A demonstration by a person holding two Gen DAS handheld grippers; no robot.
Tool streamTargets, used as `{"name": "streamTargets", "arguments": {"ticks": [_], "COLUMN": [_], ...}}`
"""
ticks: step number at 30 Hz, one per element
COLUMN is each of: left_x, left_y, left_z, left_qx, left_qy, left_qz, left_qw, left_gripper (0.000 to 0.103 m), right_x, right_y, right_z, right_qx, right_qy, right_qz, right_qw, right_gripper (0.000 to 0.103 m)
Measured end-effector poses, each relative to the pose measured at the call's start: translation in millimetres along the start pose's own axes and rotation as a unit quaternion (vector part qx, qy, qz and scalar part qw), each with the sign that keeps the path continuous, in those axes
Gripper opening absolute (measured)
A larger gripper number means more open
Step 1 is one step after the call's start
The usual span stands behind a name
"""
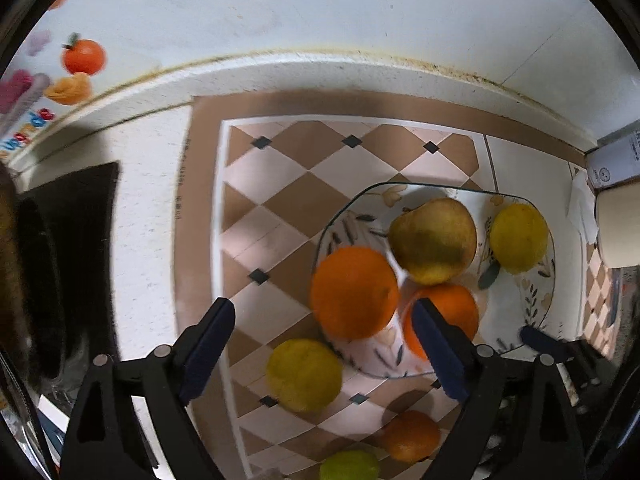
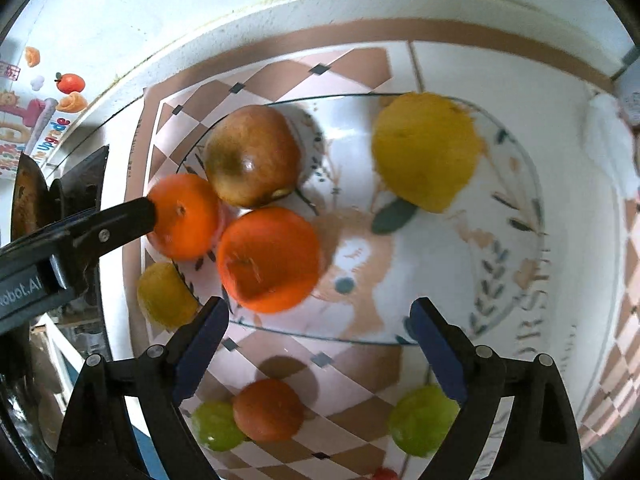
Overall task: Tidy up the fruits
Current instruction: 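Lift both open tools away from the plate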
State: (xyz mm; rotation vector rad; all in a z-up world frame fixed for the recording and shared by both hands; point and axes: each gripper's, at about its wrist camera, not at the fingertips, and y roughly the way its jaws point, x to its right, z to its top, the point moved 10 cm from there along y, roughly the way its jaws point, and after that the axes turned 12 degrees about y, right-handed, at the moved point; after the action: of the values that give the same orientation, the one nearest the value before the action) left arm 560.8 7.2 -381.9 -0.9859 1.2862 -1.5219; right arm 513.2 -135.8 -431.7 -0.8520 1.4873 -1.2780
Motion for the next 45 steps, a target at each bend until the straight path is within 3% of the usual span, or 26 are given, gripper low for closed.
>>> {"name": "streamTargets", "arguments": {"ticks": [9, 20, 33, 38, 41, 43, 45], "left_x": [2.6, 22.5, 43.1, 44.5, 43.5, 43.7, 42.7], "left_y": [-47.2, -117.0, -187.1, -190.2, -179.5, -164.9, -146.4], "left_z": [-46.6, -93.3, -131.1, -134.7, -133.9, -134.5, -135.9], "left_qx": [0.053, 0.127, 0.190, 0.194, 0.187, 0.174, 0.155], "left_qy": [-0.001, -0.004, 0.014, 0.010, 0.008, 0.011, 0.012], "left_qz": [0.042, 0.052, 0.061, 0.059, 0.061, 0.063, 0.071], "left_qw": [0.9977, 0.9905, 0.9797, 0.9791, 0.9804, 0.9827, 0.9852], "left_gripper": [0.090, 0.090, 0.090, 0.090, 0.091, 0.103, 0.103], "right_x": [29.0, 40.3, 30.5, 33.3, 39.0, 46.1, 53.2], "right_y": [-52.4, -138.0, -217.7, -228.3, -218.5, -208.0, -195.4], "right_z": [-23.4, -73.9, -124.5, -128.8, -128.5, -127.5, -126.3], "right_qx": [0.052, 0.143, 0.220, 0.229, 0.214, 0.203, 0.189], "right_qy": [0.000, -0.017, -0.015, -0.002, 0.009, 0.017, 0.024], "right_qz": [-0.021, -0.030, 0.000, 0.014, 0.025, 0.027, 0.030], "right_qw": [0.998, 0.989, 0.975, 0.973, 0.977, 0.979, 0.981], "right_gripper": [0.094, 0.094, 0.094, 0.094, 0.094, 0.094, 0.094]}}
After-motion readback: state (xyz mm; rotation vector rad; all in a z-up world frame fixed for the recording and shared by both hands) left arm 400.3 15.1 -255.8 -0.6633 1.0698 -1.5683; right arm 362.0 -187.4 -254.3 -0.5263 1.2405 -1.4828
